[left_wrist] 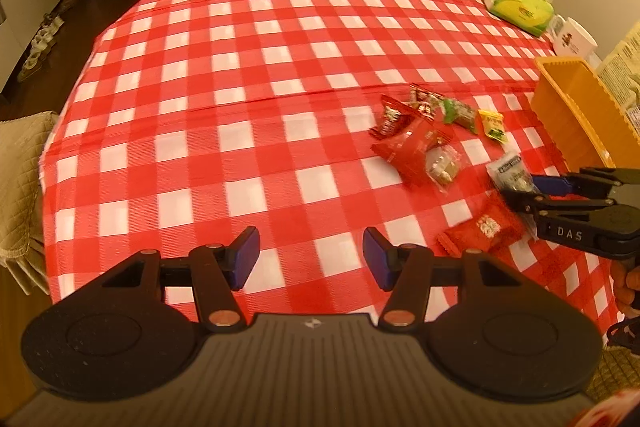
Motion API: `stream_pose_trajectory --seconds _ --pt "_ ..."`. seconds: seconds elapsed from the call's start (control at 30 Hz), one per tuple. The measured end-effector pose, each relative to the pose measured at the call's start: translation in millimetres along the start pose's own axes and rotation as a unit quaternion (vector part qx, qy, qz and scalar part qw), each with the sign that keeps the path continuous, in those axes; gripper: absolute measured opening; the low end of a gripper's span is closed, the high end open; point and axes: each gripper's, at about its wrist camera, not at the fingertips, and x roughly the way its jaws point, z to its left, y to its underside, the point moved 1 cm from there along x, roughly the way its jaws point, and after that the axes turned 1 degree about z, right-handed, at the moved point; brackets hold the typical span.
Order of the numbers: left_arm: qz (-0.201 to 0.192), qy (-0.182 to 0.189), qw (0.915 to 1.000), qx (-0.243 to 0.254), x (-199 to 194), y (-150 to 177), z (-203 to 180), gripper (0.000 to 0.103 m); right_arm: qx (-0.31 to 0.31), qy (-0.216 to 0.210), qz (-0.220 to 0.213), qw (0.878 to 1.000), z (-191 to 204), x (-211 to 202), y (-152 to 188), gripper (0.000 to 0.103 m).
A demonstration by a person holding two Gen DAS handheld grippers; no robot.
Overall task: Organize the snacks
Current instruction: 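Grasp the clear nut bag with the right tool while the left tool grasps a red packet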
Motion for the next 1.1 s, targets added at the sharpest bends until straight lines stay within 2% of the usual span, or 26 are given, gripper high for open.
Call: stream_pose_trajectory --seconds 0.3,0.63,0.77,0.93,1.1 --pt "0.0 0.043 0.9968 0.067 10 -2 -39 0.054 0.046 -0.012 -0.029 0.998 -15 -36 -4 0.038" --pt "0.003 0.107 0.9813 0.16 25 -4 -90 0.052 0.104 -0.007 -0.057 0.993 -36 -82 6 0.038" --pt "0.01 0.117 0.9749 0.189 35 -5 -103 0.048 0.121 0.0 -0.067 0.99 -42 -98 11 0.038" --pt "0.018 0.123 0.971 0.204 46 -8 -112 0.043 0.138 0.01 -0.074 0.988 -49 -114 19 0.038" --pt "0.027 0.13 0.9682 0.212 51 -8 -119 0.033 0.152 0.02 -0.079 0.985 -56 -126 28 0.038"
